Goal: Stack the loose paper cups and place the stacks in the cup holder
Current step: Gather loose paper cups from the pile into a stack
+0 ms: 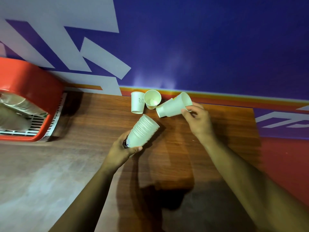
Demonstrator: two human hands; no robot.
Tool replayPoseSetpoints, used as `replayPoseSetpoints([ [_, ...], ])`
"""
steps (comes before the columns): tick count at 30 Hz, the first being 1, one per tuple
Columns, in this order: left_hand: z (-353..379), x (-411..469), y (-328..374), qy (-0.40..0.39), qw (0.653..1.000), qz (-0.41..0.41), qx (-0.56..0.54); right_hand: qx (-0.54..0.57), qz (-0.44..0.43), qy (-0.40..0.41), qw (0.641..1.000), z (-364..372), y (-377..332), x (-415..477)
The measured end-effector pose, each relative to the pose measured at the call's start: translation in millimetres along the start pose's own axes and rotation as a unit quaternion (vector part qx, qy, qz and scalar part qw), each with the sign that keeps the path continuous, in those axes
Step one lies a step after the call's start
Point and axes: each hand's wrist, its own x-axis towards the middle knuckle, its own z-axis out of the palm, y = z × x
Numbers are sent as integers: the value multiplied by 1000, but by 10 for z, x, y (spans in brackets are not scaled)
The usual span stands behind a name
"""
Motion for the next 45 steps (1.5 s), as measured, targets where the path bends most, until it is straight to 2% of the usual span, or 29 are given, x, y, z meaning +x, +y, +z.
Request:
replayPoseSetpoints([
  [2, 3, 18, 37, -12, 1000, 1, -2, 87, -3, -60, 994, 88, -200, -90],
  [3, -3, 24, 43, -19, 1000, 2, -5, 97, -12, -96, 991, 133, -283, -139],
  [8, -127, -12, 25, 0, 1000, 5, -7, -69, -48, -220, 972, 335, -347, -257],
  [12, -232, -71, 18, -6, 1000, 6, 7, -86, -29, -274, 957, 341, -322, -268],
  [16, -290, -79, 23, -26, 999, 11, 37, -98, -81, -360, 924, 473, -413, -471],
  [18, -332, -70, 1, -23, 999, 12, 43, -98, -77, -388, 913, 587, -432, -563],
  [20, -382, -82, -4, -14, 999, 8, 38, -57, -28, -356, 932, 674, -456, -530],
  [22, -442, -102, -31, -6, 999, 5, 33, -16, 50, -220, 974, 713, -439, -339],
  [24, -496, -120, -73, 3, 1000, 2, 26, -103, 87, -72, 988, 707, -332, -78],
  [26, -543, -143, -123, 6, 999, 3, 32, -190, 113, -19, 975, 688, -202, 134],
  [29, -587, -179, -184, 1, 999, -1, 43, -218, 181, -33, 958, 755, 2, 371],
  [34, -644, -224, -226, -3, 999, -8, 51, -176, 213, -22, 961, 902, 192, 442],
  [40, -766, -219, -288, 12, 999, -24, 42, -48, 198, 36, 978, 765, -1, -82],
  [45, -840, -184, -315, -7, 998, -24, 60, 64, 126, -39, 989, 717, -476, -553],
])
